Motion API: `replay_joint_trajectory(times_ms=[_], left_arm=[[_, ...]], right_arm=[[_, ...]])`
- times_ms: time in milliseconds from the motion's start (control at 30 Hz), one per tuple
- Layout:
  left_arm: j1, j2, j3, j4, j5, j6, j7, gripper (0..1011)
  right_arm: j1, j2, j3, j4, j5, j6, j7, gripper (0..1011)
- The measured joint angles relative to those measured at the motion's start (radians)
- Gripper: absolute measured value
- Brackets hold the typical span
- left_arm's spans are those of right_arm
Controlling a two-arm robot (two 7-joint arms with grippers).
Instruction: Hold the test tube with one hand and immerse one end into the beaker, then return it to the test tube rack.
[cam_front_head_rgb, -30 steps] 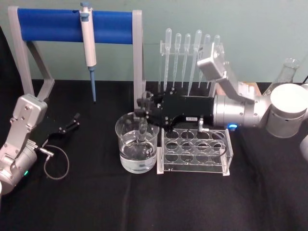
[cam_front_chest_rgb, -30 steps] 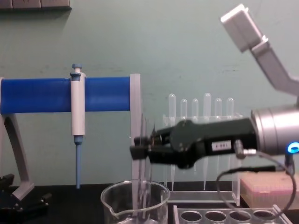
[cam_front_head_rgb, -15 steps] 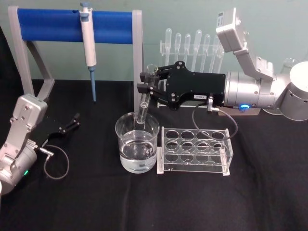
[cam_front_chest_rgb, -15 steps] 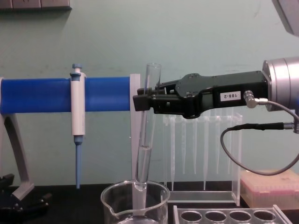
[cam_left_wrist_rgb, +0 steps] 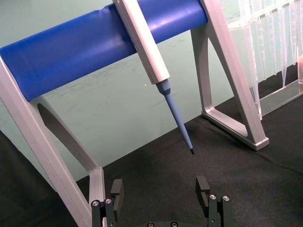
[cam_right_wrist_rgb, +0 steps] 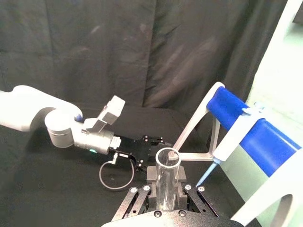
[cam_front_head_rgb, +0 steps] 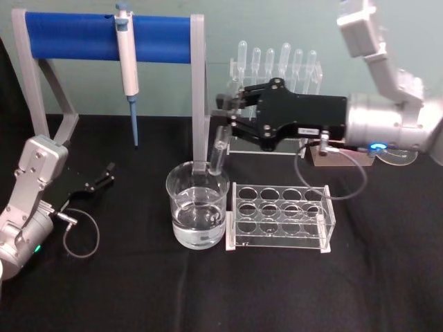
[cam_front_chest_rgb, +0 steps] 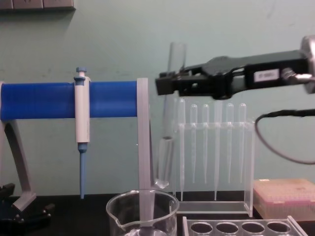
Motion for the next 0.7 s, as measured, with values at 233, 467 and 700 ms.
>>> replay_joint_trajectory(times_ms=[233, 467, 700], left_arm=[[0.0, 0.0, 0.0, 0.0, 0.0, 0.0, 0.0, 1000], [0.0, 0.0, 0.0, 0.0, 0.0, 0.0, 0.0, 1000], [0.0, 0.0, 0.0, 0.0, 0.0, 0.0, 0.0, 1000]], right_arm=[[-0.061, 0.102, 0.041, -0.109, 0.04, 0.011, -0.02, 226], [-0.165, 0.211, 0.097, -0.178, 0.08, -0.027, -0.036, 226], [-0.234, 0.252, 0.129, -0.179, 0.094, -0.062, -0.043, 226]])
